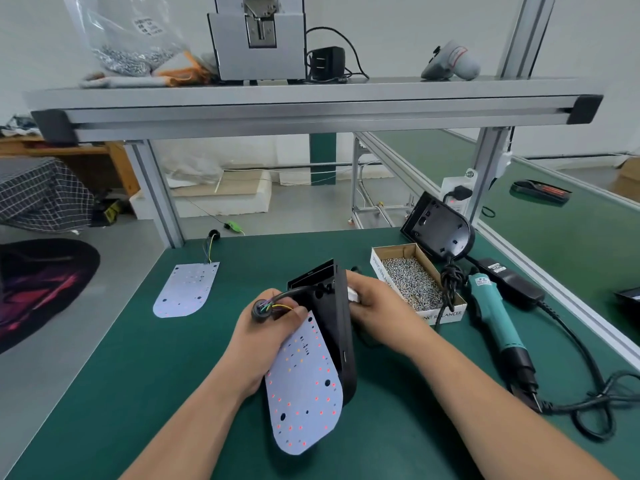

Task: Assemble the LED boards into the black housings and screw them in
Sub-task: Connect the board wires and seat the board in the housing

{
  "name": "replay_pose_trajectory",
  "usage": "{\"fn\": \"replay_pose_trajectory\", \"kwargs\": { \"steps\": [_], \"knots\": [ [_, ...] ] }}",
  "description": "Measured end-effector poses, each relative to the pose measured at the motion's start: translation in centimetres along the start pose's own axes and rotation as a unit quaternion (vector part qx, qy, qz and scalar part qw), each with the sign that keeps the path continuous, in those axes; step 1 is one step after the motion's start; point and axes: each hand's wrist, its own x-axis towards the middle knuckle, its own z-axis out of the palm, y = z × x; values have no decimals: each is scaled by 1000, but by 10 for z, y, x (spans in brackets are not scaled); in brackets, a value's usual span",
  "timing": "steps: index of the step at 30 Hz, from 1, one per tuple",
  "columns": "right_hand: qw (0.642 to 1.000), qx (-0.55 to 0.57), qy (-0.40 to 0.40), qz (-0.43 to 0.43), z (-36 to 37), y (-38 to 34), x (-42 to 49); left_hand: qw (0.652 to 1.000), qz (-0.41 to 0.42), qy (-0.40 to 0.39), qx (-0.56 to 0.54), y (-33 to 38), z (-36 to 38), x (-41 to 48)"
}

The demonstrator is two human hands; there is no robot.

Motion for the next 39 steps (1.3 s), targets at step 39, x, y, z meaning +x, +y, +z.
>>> {"fn": "replay_pose_trajectory", "kwargs": {
  "steps": [39],
  "knots": [
    [998,17,7,67,-24,24,5,998,4,41,-48,15,-4,-5]
  ]
}}
